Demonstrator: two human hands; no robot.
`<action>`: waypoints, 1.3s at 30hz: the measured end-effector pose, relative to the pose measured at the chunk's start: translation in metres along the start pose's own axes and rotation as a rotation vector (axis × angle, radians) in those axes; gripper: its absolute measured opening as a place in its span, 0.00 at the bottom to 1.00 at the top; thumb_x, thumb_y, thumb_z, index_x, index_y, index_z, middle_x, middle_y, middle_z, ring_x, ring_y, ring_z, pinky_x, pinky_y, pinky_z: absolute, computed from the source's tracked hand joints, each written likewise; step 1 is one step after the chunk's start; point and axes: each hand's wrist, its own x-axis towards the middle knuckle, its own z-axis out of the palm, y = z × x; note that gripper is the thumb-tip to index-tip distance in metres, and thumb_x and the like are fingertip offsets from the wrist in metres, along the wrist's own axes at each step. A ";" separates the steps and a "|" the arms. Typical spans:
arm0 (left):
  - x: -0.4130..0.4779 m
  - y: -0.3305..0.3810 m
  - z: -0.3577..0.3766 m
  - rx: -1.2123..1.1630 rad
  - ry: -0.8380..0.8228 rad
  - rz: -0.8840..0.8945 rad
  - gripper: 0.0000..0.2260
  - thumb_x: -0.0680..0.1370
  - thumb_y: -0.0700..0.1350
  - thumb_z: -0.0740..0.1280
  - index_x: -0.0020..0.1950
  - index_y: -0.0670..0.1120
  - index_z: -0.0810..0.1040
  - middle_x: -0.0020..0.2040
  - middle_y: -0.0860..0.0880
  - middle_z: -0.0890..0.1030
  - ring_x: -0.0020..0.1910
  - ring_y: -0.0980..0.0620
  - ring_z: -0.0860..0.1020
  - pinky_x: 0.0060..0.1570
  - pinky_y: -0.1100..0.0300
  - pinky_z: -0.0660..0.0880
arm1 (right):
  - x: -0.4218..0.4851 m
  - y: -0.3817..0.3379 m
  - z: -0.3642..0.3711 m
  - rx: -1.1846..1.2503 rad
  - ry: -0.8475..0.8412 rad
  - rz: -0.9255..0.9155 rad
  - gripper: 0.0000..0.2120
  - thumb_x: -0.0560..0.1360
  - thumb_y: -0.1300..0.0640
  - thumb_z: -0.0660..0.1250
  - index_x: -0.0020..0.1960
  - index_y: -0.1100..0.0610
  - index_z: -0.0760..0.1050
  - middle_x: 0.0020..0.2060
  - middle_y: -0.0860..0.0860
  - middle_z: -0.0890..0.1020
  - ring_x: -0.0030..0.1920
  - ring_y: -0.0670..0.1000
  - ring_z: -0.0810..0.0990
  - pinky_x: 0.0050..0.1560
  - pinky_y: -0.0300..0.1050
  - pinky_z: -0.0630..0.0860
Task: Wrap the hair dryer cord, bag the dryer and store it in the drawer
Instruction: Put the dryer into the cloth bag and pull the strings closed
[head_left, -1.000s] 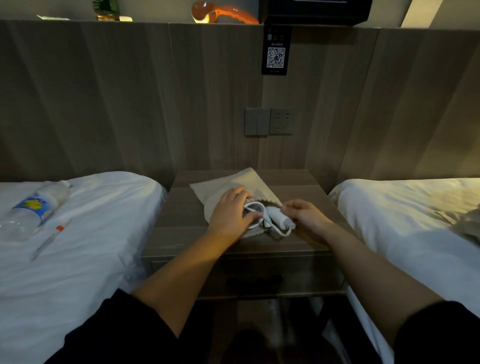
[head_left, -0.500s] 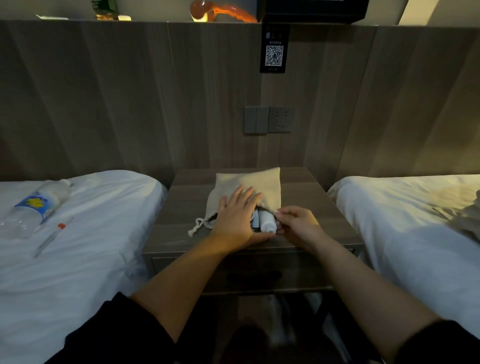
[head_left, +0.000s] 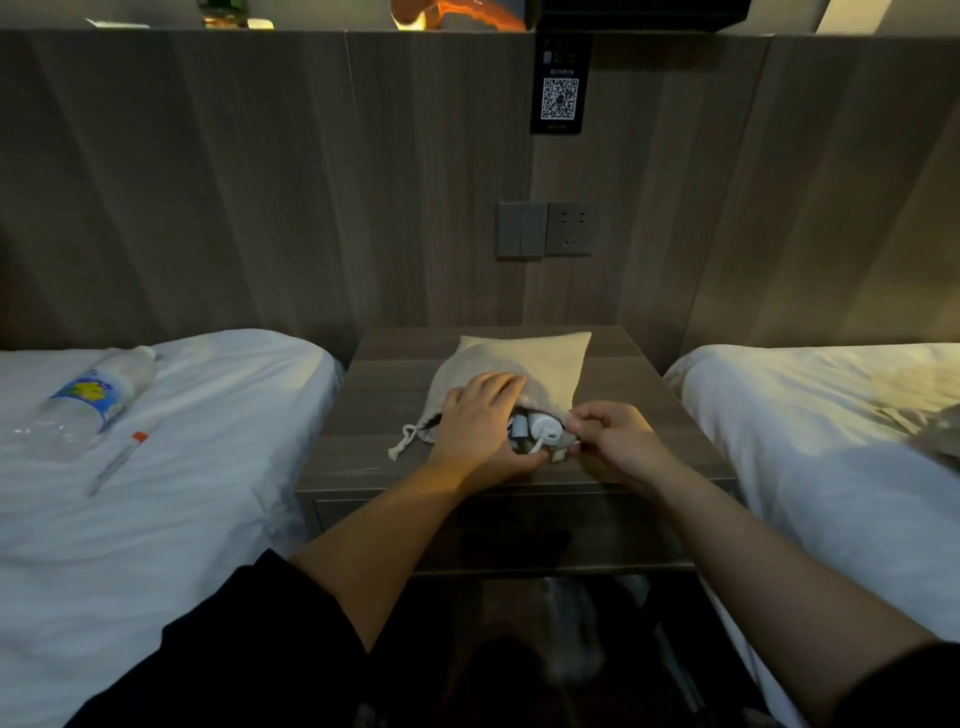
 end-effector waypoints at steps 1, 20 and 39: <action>0.000 0.000 0.000 -0.023 0.020 -0.008 0.40 0.69 0.66 0.65 0.75 0.49 0.56 0.75 0.49 0.60 0.73 0.50 0.55 0.70 0.51 0.55 | -0.001 -0.001 -0.002 -0.015 -0.033 -0.005 0.06 0.76 0.62 0.63 0.48 0.61 0.79 0.36 0.52 0.81 0.34 0.46 0.79 0.34 0.31 0.74; -0.007 -0.053 -0.009 -0.064 -0.042 -0.490 0.14 0.78 0.53 0.60 0.53 0.43 0.74 0.52 0.40 0.79 0.51 0.40 0.77 0.43 0.54 0.70 | -0.003 0.020 -0.004 -0.762 0.150 -0.092 0.13 0.78 0.48 0.59 0.44 0.57 0.74 0.38 0.54 0.78 0.42 0.57 0.79 0.37 0.45 0.70; 0.089 -0.030 -0.183 -1.267 0.354 -0.468 0.13 0.75 0.40 0.68 0.31 0.42 0.71 0.16 0.52 0.72 0.16 0.60 0.69 0.18 0.69 0.68 | 0.032 -0.195 -0.070 0.158 0.335 -0.032 0.13 0.73 0.60 0.59 0.30 0.59 0.69 0.27 0.54 0.70 0.23 0.49 0.71 0.28 0.39 0.71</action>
